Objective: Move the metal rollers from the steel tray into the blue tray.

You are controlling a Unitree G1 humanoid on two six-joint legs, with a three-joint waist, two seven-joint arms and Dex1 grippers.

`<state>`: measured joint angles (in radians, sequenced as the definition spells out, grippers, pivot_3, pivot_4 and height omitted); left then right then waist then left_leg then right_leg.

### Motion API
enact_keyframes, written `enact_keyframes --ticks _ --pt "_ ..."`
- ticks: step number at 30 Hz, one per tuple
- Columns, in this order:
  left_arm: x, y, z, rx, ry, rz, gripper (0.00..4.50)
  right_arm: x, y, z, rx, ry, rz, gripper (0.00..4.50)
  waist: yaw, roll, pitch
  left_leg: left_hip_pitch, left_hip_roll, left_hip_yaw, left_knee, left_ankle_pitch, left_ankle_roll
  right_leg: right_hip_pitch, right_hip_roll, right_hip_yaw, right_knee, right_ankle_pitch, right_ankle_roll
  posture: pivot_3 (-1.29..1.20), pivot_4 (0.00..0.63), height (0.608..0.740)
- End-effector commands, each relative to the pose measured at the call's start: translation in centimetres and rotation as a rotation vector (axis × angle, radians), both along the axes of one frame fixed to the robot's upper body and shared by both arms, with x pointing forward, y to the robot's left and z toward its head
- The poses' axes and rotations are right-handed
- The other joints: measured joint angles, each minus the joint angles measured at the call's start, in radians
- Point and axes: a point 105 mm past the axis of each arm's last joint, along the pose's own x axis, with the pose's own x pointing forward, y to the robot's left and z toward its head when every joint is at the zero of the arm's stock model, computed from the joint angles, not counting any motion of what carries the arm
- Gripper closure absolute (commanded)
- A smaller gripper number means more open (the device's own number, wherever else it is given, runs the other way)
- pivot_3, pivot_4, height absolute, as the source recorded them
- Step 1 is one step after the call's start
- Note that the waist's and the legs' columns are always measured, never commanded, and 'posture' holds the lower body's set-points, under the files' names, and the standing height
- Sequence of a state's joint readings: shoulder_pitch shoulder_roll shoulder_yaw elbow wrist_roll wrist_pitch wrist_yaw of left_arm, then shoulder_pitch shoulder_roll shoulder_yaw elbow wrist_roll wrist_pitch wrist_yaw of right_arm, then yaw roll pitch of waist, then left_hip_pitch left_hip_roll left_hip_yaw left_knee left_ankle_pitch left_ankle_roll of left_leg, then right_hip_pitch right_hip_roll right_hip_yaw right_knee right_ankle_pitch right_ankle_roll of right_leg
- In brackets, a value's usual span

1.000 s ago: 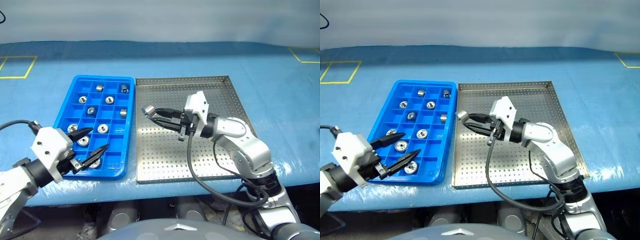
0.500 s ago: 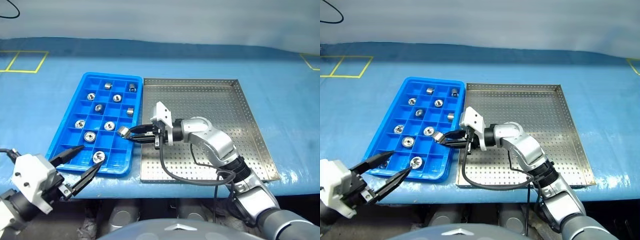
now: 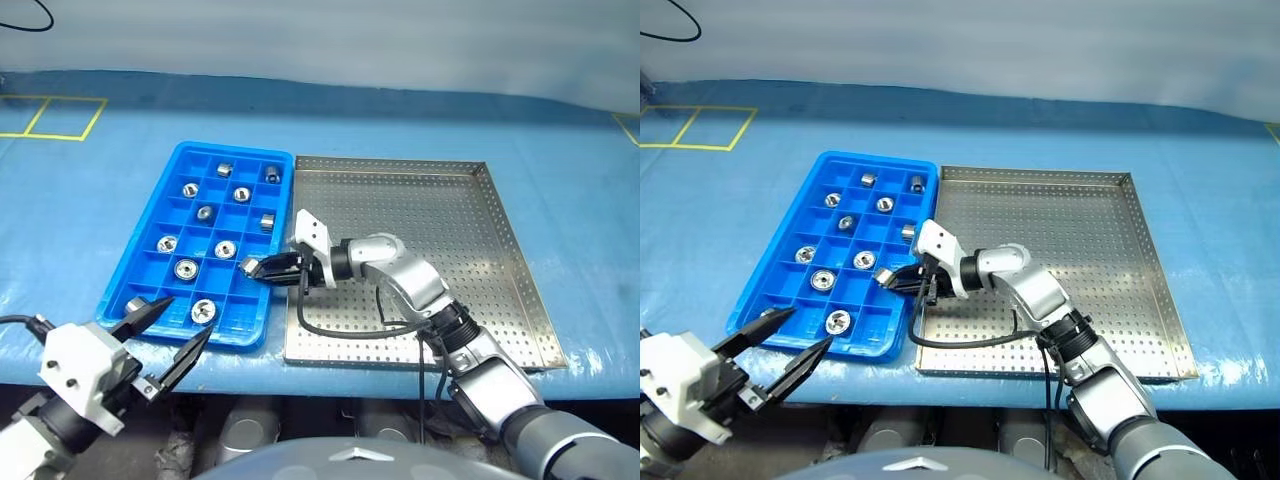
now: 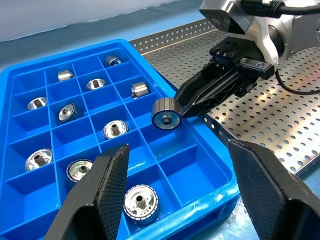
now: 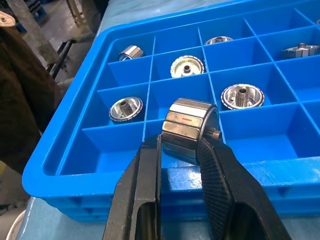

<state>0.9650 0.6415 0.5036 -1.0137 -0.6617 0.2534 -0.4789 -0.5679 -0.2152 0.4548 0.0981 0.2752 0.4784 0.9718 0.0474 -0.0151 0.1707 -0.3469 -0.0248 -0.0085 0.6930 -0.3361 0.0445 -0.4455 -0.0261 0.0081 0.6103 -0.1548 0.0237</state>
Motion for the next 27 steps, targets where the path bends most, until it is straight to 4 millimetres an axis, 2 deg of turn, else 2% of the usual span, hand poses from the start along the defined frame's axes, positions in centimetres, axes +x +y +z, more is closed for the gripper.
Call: enact_keyframes --ticks 1,6,11,15,21,27 --pt "0.1 -0.7 0.9 0.02 -0.052 -0.027 1.1 0.3 0.1 0.7 0.01 -0.045 0.001 3.7 -0.001 0.0 0.0 0.0 0.0 0.0 0.0 0.0 0.0 0.0 0.0 0.0 0.0 0.0 0.0 0.22 0.15 0.74" --pt "0.4 -0.6 1.0 0.028 -0.057 -0.029 1.04 0.8 0.1 1.8 0.076 -0.09 -0.053 2.16 -0.002 0.0 0.0 0.0 0.0 0.0 0.0 0.0 0.0 0.0 0.0 0.0 0.0 -0.001 0.001 0.19 0.15 0.74" --pt "1.2 -1.0 1.2 0.024 -0.07 -0.053 1.04 1.1 -0.4 3.1 0.125 -0.11 -0.09 2.16 -0.004 0.0 0.0 0.0 0.0 -0.001 0.0 0.0 -0.001 0.0 0.0 0.0 0.0 -0.001 0.001 0.15 0.15 0.74" --pt "2.9 -2.1 1.4 -0.011 -0.109 -0.115 1.04 1.8 -2.1 4.9 0.204 -0.164 -0.2 2.16 -0.004 0.001 0.0 0.0 0.0 -0.001 0.0 0.001 -0.001 0.0 0.0 -0.001 0.0 0.001 -0.001 0.1 0.15 0.74" --pt "6.7 -5.9 1.7 -0.1 -0.203 -0.244 1.04 3.0 -7.3 6.2 0.237 -0.307 -0.441 2.16 -0.016 0.002 -0.001 0.001 -0.001 -0.001 0.0 0.001 -0.002 0.002 0.0 -0.001 0.0 0.001 -0.001 0.01 0.15 0.74" --pt "10.9 -7.4 0.9 -0.086 -0.273 -0.257 1.04 3.0 -12.7 5.5 0.123 -0.339 -0.583 2.16 -0.057 0.003 -0.002 0.001 -0.001 0.0 -0.001 0.001 -0.001 0.001 0.0 0.0 0.0 0.002 0.0 -0.13 0.15 0.74"
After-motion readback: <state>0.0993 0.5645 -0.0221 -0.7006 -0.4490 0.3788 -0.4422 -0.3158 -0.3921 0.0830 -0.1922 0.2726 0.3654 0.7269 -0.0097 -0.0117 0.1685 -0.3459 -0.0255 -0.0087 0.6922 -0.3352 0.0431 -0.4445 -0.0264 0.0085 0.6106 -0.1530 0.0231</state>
